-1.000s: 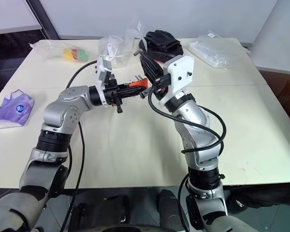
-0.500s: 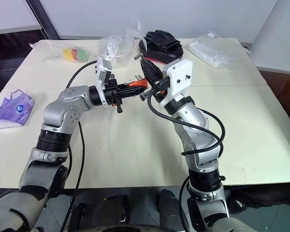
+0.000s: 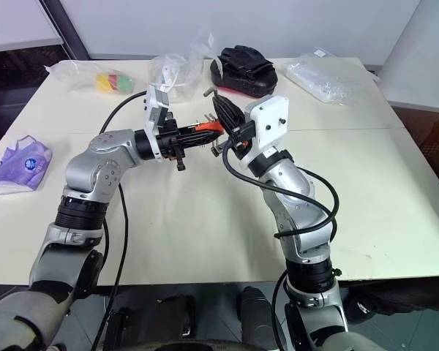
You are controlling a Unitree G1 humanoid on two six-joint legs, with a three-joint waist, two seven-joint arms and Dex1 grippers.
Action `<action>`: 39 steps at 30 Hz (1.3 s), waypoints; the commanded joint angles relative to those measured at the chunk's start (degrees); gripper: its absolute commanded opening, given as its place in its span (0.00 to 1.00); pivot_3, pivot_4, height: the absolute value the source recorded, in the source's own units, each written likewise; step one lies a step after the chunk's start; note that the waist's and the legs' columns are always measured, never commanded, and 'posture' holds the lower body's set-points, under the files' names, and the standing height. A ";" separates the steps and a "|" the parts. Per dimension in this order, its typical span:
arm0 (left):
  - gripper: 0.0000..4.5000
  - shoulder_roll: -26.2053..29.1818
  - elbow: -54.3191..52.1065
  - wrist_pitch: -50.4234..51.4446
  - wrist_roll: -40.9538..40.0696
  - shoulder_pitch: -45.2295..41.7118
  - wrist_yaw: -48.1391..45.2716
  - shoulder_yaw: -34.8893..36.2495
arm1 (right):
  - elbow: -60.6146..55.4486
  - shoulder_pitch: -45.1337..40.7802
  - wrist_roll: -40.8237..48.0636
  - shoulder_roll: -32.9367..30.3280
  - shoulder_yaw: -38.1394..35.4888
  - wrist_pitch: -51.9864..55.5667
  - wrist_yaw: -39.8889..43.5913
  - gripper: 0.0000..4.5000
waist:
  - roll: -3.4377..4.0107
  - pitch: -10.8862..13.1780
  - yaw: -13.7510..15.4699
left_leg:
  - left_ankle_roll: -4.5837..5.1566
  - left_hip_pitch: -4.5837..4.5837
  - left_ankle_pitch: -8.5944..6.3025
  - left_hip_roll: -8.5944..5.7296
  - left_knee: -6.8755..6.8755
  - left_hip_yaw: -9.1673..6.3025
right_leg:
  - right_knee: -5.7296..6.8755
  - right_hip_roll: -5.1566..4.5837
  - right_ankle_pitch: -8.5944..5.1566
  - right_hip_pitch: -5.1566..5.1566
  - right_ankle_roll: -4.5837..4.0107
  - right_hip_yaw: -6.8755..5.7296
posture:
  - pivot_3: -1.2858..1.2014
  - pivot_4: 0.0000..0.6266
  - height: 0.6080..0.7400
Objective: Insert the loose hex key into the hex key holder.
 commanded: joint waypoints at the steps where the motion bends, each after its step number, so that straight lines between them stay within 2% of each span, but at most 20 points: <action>1: 0.00 0.06 -1.99 -0.20 -0.75 -1.41 0.29 1.02 | -0.63 0.84 2.78 0.72 -1.08 1.38 -0.55 0.01 | 0.00 0.00 0.01 | 0.00 0.00 0.00 0.00 0.00 0.00 | 0.00 0.00 0.00 0.00 0.00 0.00 | 0.52 0.24 1.00; 10: 0.00 -0.09 -2.26 -0.17 -0.92 -1.55 0.48 1.03 | -0.65 3.15 6.10 0.40 -2.28 3.53 -1.09 0.01 | 0.00 0.00 0.03 | 0.00 0.00 0.00 0.01 0.01 0.00 | 0.00 0.01 0.00 0.01 0.00 0.00 | 0.52 0.24 1.00; 21: 0.00 0.05 -2.08 -0.47 -1.00 -0.97 0.40 0.70 | -9.74 14.30 12.46 -8.61 -4.60 6.75 3.84 0.01 | 0.00 0.00 1.14 | 0.01 -0.04 0.00 0.01 0.02 0.04 | -0.23 0.07 0.00 0.10 0.00 -0.01 | 0.52 0.24 1.00; 24: 0.00 -0.04 -1.95 -0.64 -1.16 -0.97 0.46 0.45 | -9.84 14.75 12.33 -8.98 -5.16 6.58 2.73 0.22 | -0.01 0.00 1.14 | 0.01 -0.02 0.00 0.04 0.02 0.02 | -0.23 0.12 0.00 0.12 0.00 -0.01 | 0.52 0.24 1.00; 25: 0.00 -0.18 -2.00 -0.63 -1.14 -0.93 0.49 0.41 | -9.87 14.69 12.09 -9.23 -5.13 6.46 2.41 0.31 | -0.01 0.01 1.15 | 0.01 -0.01 0.00 0.06 0.03 0.03 | -0.23 0.14 0.00 0.12 0.00 -0.01 | 0.52 0.24 1.00; 31: 0.00 -0.88 -1.93 -0.60 -0.79 -0.90 0.34 0.52 | -10.36 14.16 11.61 -9.84 -5.01 6.55 1.23 0.99 | -0.01 0.01 1.48 | 0.01 -0.05 0.00 0.05 0.07 0.02 | -0.31 0.12 0.00 0.18 0.00 -0.04 | 0.52 0.24 1.00; 39: 0.00 -2.14 -2.16 2.23 -2.04 0.45 0.79 0.32 | -13.00 21.76 11.77 -15.84 -5.89 6.70 4.50 0.99 | -0.02 0.01 1.57 | 0.01 -0.06 0.00 0.05 0.05 -0.01 | -0.44 0.12 0.00 0.25 0.00 -0.06 | 0.52 0.24 1.00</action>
